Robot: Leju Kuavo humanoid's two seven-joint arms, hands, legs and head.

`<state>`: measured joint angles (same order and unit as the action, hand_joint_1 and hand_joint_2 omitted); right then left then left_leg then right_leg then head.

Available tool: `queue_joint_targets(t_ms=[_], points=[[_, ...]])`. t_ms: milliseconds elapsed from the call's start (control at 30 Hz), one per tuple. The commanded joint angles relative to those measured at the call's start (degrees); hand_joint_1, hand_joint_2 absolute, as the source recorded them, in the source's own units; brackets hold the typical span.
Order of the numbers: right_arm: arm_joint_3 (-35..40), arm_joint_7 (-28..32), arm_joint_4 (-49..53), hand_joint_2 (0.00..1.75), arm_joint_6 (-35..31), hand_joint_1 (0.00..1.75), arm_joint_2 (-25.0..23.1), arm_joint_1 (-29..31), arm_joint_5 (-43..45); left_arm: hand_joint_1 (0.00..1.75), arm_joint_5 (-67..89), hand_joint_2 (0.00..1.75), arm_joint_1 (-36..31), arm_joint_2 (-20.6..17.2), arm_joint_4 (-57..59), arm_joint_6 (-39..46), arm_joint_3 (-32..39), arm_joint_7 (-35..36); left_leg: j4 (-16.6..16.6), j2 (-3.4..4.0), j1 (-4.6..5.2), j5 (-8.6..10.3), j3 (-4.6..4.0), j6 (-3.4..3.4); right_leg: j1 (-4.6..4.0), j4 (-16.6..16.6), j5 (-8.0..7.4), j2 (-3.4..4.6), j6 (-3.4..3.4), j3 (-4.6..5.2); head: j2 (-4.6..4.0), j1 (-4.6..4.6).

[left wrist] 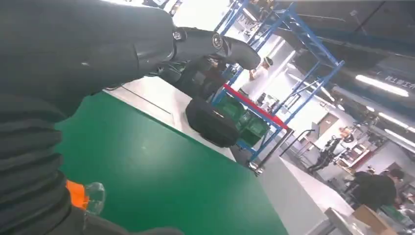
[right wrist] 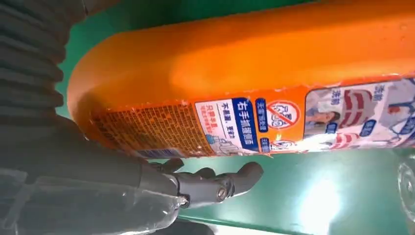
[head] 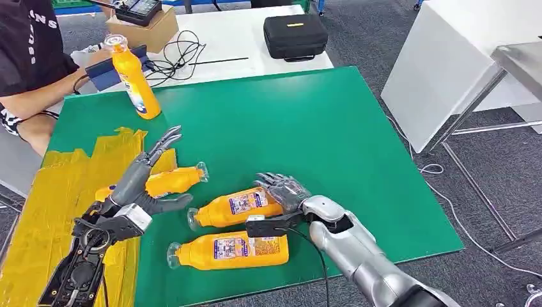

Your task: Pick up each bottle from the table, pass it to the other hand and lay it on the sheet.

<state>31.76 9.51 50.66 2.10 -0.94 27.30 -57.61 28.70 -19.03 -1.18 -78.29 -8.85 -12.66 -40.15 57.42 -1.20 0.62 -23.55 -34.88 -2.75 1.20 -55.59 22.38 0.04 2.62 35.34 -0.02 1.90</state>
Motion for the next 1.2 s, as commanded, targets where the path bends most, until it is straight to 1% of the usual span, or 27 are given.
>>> queue_joint_targets(t_ms=[33,67,100,133,167,300,467,600,667,700,733,767,800,833,900,967,1000,1067,1100,1200], points=[[3.18,-0.35,-13.69,1.75,-2.75,0.00,-2.42,5.76,-0.42,0.00,-0.43,1.75,-3.84,0.11,5.14,1.51,-2.87,0.15,0.02,0.02,-0.09,-0.07,0.15,0.13,-0.10,0.03,0.06,-0.05,-0.10,-0.18,0.00,0.00],[3.50,-0.52,-14.59,1.75,-3.17,0.00,-2.68,6.24,-0.82,0.00,-0.74,1.75,-3.76,0.00,5.11,1.66,-2.91,0.15,0.00,0.03,-0.06,-0.05,0.13,0.10,-0.06,0.02,0.05,-0.03,-0.07,-0.14,0.00,0.00],[3.46,-0.86,-15.92,1.75,-3.80,0.03,-3.37,6.97,-0.90,0.00,-1.18,1.75,-3.83,-0.13,5.23,1.79,-2.89,0.15,0.03,0.11,-0.11,-0.11,0.22,0.16,-0.12,0.03,0.08,0.02,-0.12,-0.24,0.00,0.00],[3.41,-0.89,-17.14,1.75,-4.28,0.73,-4.02,7.67,-0.88,0.00,-1.32,1.75,-4.12,-0.12,5.58,1.97,-2.87,0.15,0.01,0.11,-0.07,-0.08,0.17,0.12,-0.08,0.01,0.05,0.04,-0.10,-0.16,0.00,0.00],[3.62,-1.01,-17.78,1.75,-4.52,1.73,-4.28,8.03,-1.13,0.00,-1.35,1.75,-4.31,-0.08,5.75,2.00,-2.84,0.15,0.01,0.12,-0.06,-0.06,0.13,0.11,-0.07,0.01,0.03,0.05,-0.09,-0.12,0.00,0.00],[3.66,-1.47,-18.96,1.75,-5.19,1.75,-4.73,8.91,-1.39,0.00,-1.35,1.75,-4.83,0.11,6.32,1.95,-2.64,0.15,0.05,0.13,-0.13,-0.12,0.23,0.18,-0.14,0.00,0.09,0.01,-0.14,-0.23,0.00,0.00],[3.00,-2.93,-18.21,1.75,-8.27,1.75,-4.51,8.62,-1.77,0.00,-2.49,1.75,-4.86,0.51,6.16,1.74,-1.63,0.15,0.00,0.04,-0.06,-0.03,0.12,0.09,-0.06,0.01,0.04,-0.02,-0.06,-0.11,0.00,0.00],[2.04,-3.44,-14.61,1.75,-9.82,1.75,-3.67,6.39,-1.56,0.00,-2.62,1.75,-4.10,0.39,5.80,2.08,-2.10,0.15,0.02,0.05,-0.12,-0.11,0.24,0.16,-0.12,0.03,0.11,-0.05,-0.11,-0.27,0.00,0.00],[1.29,-3.76,-12.42,1.75,-10.65,1.75,-3.38,5.33,-1.30,0.00,-2.29,1.75,-3.67,0.54,5.66,2.32,-2.11,0.15,-0.01,0.00,-0.08,-0.05,0.16,0.11,-0.08,0.04,0.06,-0.06,-0.08,-0.18,0.00,0.00],[0.26,-4.14,-10.65,1.75,-11.54,1.75,-3.24,4.54,-0.79,0.00,-2.10,1.75,-3.50,0.70,5.63,2.31,-1.91,0.15,0.02,0.01,-0.11,-0.11,0.25,0.16,-0.12,0.03,0.12,-0.08,-0.12,-0.28,0.00,0.00],[-1.82,-4.55,-8.37,1.75,-12.74,1.75,-3.42,3.39,0.75,0.00,-2.09,1.75,-3.13,1.10,5.57,1.90,-1.24,0.15,-0.02,-0.01,-0.07,-0.04,0.15,0.11,-0.07,0.03,0.06,-0.07,-0.08,-0.16,0.00,0.00],[-2.77,-4.31,-7.14,1.75,-13.02,1.75,-3.54,2.81,1.59,0.00,-2.42,1.75,-2.80,1.34,5.28,1.11,-0.80,0.15,0.00,0.00,-0.06,-0.04,0.13,0.11,-0.06,0.02,0.06,-0.06,-0.07,-0.13,0.00,0.00],[-5.32,-2.40,-4.62,1.75,-13.51,1.75,-4.18,1.56,4.97,0.00,-3.04,1.75,-2.22,1.79,4.90,-0.57,-0.06,0.15,0.03,0.01,-0.12,-0.11,0.22,0.17,-0.13,0.02,0.12,-0.08,-0.12,-0.25,0.00,0.00],[-7.35,-1.04,-2.51,1.75,-13.97,1.75,-4.74,0.65,7.75,0.00,-1.98,1.75,-1.70,1.97,4.44,-1.13,-0.31,0.15,0.01,0.02,-0.09,-0.08,0.15,0.14,-0.09,0.03,0.09,-0.06,-0.10,-0.18,0.00,0.00],[-9.45,0.21,0.84,1.75,-15.70,1.75,-5.41,-0.71,10.25,0.00,-1.75,1.75,-0.99,2.41,3.89,-1.80,-0.90,0.15,0.04,0.08,-0.10,-0.13,0.18,0.16,-0.10,-0.01,0.12,-0.01,-0.12,-0.20,0.00,0.02],[-11.54,4.17,4.94,1.75,-13.43,1.75,-6.03,-2.66,16.57,0.00,-2.92,1.75,-0.64,2.42,3.74,-2.44,-1.86,0.15,0.01,0.06,-0.04,-0.06,0.06,0.11,-0.04,-0.01,0.07,0.00,-0.07,-0.07,0.00,0.00],[-11.54,4.17,4.94,1.75,-13.43,1.75,-6.03,-2.66,16.57,0.00,-2.92,1.75,-0.64,2.42,3.74,-2.44,-1.86,0.15,0.05,0.05,-0.11,-0.14,0.14,0.17,-0.11,-0.02,0.14,-0.04,-0.12,-0.18,0.00,0.00],[-11.54,4.17,4.94,1.75,-13.43,1.75,-6.03,-2.66,16.57,0.00,-2.92,1.75,-0.64,2.42,3.74,-2.44,-1.86,0.15,0.02,0.01,-0.06,-0.05,0.06,0.11,-0.06,-0.01,0.07,-0.04,-0.07,-0.08,0.00,0.00],[-11.43,4.21,6.13,1.75,-13.31,1.75,-5.63,-3.31,16.70,0.00,-3.08,1.75,-0.82,2.39,4.04,-2.16,-2.16,0.15,0.10,0.06,-0.14,-0.17,0.16,0.19,-0.15,-0.04,0.16,-0.04,-0.14,-0.20,0.00,0.00],[-11.43,4.21,6.13,1.75,-13.31,1.75,-5.63,-3.31,16.70,0.00,-3.08,1.75,-0.82,2.39,4.04,-2.16,-2.16,0.15,0.05,0.01,-0.12,-0.11,0.14,0.17,-0.12,0.01,0.11,-0.08,-0.12,-0.18,0.00,0.00]])
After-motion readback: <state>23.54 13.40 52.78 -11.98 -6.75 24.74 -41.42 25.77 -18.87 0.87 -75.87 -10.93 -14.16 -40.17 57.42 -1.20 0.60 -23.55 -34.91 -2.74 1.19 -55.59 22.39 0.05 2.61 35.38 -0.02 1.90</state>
